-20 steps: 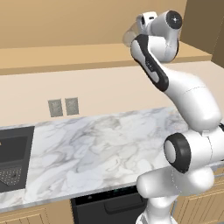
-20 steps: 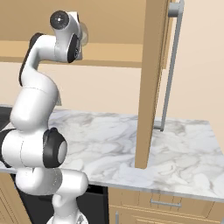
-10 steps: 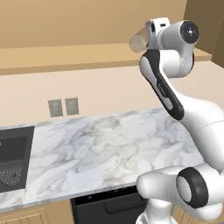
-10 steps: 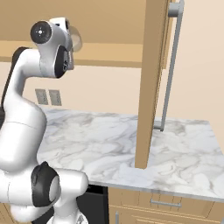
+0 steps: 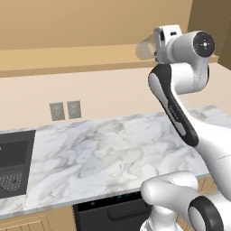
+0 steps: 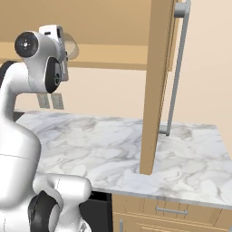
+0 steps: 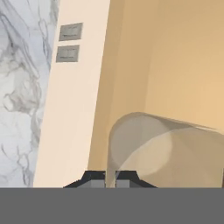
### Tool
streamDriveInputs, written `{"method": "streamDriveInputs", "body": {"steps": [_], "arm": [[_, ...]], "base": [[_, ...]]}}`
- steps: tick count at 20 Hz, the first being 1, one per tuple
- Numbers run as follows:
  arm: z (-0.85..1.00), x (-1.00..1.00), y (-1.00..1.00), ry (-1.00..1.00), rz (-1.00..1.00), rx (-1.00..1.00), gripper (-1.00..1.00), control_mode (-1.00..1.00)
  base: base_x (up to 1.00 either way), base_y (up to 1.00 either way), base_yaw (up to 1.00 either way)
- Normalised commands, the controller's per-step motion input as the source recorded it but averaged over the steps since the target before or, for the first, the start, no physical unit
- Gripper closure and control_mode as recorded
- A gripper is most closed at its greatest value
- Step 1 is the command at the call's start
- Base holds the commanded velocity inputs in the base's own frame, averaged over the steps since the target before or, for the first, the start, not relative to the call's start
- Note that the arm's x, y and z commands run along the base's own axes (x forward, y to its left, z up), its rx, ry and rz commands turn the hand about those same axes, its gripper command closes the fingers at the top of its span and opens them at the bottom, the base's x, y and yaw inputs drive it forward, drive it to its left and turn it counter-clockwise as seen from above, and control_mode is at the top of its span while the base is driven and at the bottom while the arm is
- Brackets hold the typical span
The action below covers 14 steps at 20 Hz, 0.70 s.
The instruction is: There is a bowl on the dining counter. Grab a lemon wedge from the fridge and place it in the bowl. Then get the liquor bottle and glass cup from the cabinet and place them next to the bowl.
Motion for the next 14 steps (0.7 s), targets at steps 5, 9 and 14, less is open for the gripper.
{"method": "streamDriveInputs", "body": {"steps": [5,9,14], "arm": [[-0.01,-0.57,0.06,0.00,0.00,0.00,1.00,-1.00],[0.01,-0.54,0.00,0.04,0.00,0.01,1.00,-1.00],[0.00,-0.57,0.00,0.12,0.00,0.00,1.00,-1.00]], "base": [[0.00,0.00,0.00],[0.00,0.00,0.00],[0.00,0.00,0.00]]}}
